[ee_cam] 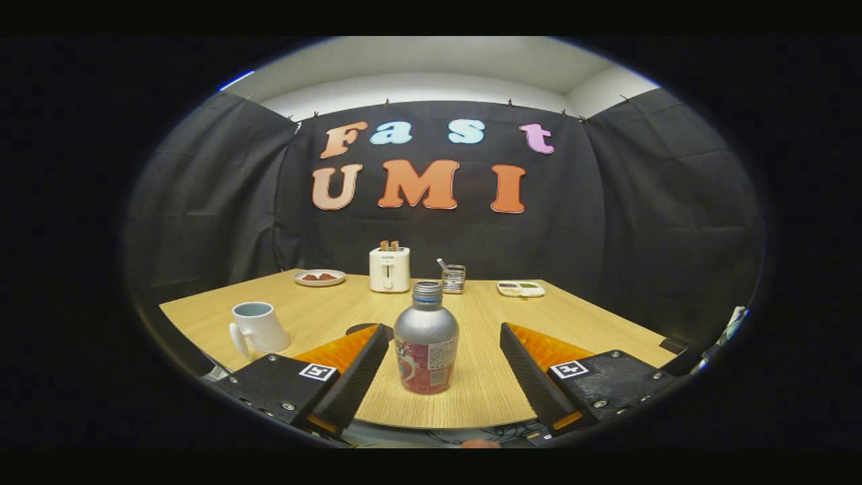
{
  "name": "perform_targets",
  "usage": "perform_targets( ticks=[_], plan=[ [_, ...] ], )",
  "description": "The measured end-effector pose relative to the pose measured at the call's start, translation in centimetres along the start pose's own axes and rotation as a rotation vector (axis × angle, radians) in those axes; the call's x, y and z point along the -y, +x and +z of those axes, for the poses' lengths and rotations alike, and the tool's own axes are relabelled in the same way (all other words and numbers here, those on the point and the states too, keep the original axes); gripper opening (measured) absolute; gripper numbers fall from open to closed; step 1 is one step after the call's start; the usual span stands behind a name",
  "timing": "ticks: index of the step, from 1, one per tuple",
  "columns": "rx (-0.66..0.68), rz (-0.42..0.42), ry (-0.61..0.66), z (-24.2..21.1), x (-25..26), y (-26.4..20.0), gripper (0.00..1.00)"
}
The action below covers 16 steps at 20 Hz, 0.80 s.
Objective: Take the bottle from table, then pour the juice into the cup, finally place the bottle on the coaster
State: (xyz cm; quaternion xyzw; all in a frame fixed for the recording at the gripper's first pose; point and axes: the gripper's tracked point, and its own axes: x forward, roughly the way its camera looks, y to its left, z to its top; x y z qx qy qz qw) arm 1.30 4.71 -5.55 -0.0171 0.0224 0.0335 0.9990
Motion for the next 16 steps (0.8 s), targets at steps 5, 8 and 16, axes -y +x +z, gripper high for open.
perform_targets(
  ticks=[5,8,16],
  plan=[
    [-0.049,0.006,-0.016,-2.6,-0.6,2.0,0.99],
    [-0.085,0.013,-0.019,-4.2,-1.1,3.1,0.99],
    [-0.137,0.037,-0.017,-5.6,-2.1,4.8,0.78]
  ],
)
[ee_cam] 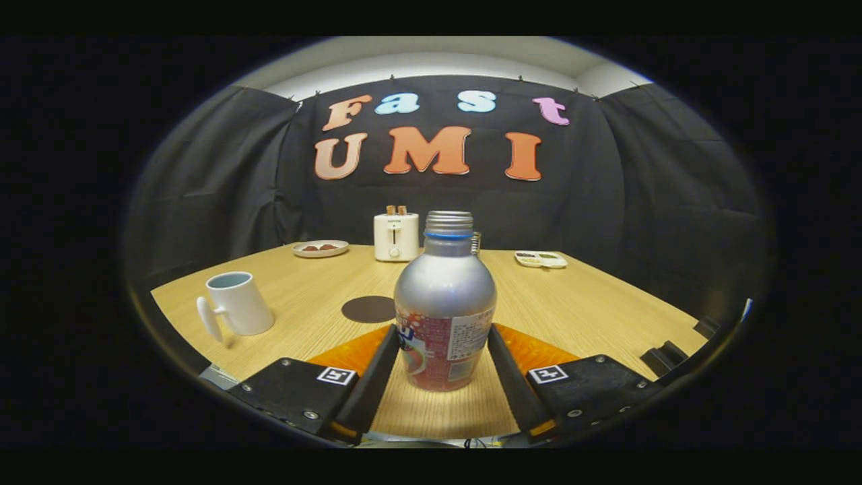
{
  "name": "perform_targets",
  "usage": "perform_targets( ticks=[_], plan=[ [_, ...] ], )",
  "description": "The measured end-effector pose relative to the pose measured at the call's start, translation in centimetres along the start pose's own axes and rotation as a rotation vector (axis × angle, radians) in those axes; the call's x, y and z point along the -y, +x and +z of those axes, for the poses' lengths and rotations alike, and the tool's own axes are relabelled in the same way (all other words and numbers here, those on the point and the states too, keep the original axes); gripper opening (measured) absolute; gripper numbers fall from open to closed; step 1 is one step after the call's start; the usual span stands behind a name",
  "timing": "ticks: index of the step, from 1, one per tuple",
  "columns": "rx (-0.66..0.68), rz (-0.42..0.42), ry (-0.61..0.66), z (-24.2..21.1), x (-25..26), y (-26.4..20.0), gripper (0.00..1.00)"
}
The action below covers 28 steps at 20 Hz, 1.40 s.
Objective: Take the bottle from table, then pour the juice into the cup, finally place the bottle on the coaster
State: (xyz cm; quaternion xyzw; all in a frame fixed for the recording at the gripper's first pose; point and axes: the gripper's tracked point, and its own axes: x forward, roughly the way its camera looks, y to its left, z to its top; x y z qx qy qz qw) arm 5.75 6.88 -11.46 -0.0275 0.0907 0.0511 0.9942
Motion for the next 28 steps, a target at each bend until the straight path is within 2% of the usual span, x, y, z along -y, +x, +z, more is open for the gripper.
perform_targets(
  ticks=[4,8,14,28],
  plan=[
    [0.009,-0.02,-0.037,1.4,-0.1,-0.1,0.75],
    [0.043,-0.022,-0.125,3.9,-1.1,-0.3,0.75],
    [0.069,-0.047,-0.398,6.2,-3.4,-0.1,0.75],
    [0.16,-0.007,-0.948,8.4,-11.1,1.8,0.74]
  ],
)
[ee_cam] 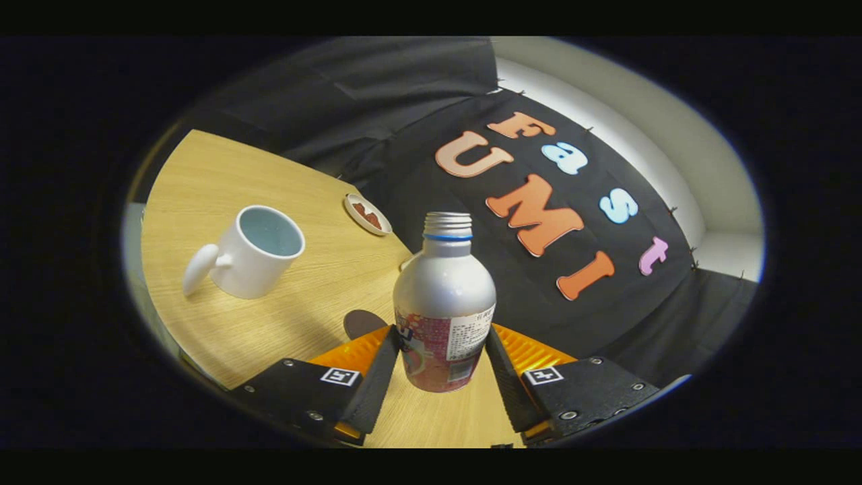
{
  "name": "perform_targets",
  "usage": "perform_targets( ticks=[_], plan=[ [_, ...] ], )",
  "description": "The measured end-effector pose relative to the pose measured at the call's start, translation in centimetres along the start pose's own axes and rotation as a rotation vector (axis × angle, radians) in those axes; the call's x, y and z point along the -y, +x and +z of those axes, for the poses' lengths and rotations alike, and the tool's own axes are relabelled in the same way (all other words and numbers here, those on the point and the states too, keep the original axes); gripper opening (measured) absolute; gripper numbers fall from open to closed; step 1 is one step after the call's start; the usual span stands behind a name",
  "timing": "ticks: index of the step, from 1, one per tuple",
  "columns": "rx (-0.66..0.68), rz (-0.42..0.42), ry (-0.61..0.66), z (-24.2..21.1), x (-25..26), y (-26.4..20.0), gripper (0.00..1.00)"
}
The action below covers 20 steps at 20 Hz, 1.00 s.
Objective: Take the bottle from table, then pour the juice into the cup, finally place the bottle on the coaster
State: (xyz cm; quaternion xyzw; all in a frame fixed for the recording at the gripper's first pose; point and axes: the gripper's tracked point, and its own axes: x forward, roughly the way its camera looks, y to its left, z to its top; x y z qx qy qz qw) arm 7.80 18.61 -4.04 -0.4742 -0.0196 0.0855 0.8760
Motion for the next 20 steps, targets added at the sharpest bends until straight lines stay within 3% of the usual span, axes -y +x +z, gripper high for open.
perform_targets(
  ticks=[13,20],
  plan=[
    [0.091,-0.025,-0.487,3.5,-2.6,0.5,0.74],
    [0.12,-0.019,-0.655,4.5,-2.5,0.8,0.74]
  ],
)
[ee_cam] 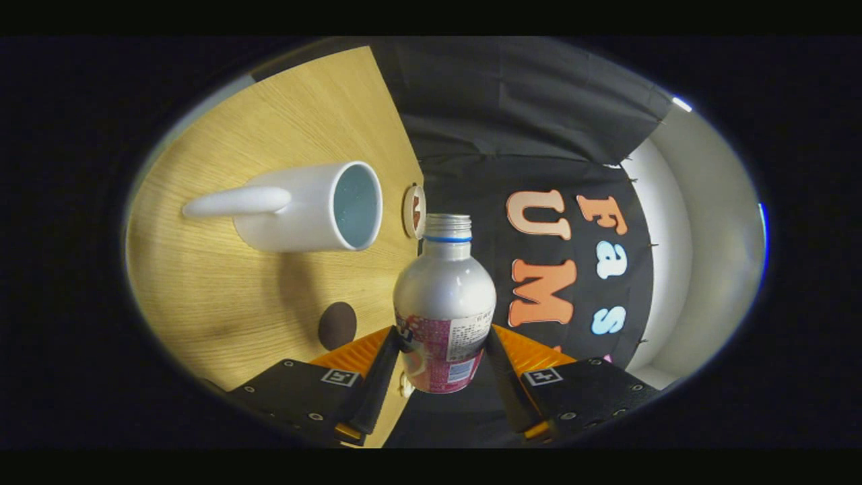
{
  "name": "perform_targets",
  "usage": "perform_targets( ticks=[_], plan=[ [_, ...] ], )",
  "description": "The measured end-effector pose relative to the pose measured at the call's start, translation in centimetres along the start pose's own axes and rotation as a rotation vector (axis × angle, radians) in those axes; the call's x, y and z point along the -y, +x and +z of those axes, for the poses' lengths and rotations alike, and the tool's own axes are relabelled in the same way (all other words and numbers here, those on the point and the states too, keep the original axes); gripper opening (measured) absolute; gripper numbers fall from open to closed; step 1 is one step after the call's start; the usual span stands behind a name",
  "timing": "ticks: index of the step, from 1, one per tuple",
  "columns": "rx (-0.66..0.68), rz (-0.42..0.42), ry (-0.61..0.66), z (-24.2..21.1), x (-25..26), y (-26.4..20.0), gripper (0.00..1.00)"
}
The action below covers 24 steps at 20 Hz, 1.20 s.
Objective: Take the bottle from table, then pour the juice into the cup, finally place the bottle on the coaster
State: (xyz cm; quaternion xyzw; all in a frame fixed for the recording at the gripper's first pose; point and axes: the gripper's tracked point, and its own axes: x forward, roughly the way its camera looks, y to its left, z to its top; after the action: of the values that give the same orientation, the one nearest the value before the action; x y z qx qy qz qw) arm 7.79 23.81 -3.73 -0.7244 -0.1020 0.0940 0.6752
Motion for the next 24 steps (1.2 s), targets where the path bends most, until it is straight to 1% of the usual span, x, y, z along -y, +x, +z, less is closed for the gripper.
perform_targets(
  ticks=[4,9,11,16,24],
  plan=[
    [-0.005,0.005,-0.085,-0.2,0.7,0.3,0.73],
    [-0.015,0.022,-0.143,-0.3,1.2,0.4,0.73],
    [-0.014,0.024,-0.161,-0.3,1.3,0.2,0.73],
    [-0.014,0.064,-0.196,-0.1,0.7,-0.2,0.73],
    [-0.016,0.084,-0.239,0.3,0.0,-0.4,0.73]
  ],
)
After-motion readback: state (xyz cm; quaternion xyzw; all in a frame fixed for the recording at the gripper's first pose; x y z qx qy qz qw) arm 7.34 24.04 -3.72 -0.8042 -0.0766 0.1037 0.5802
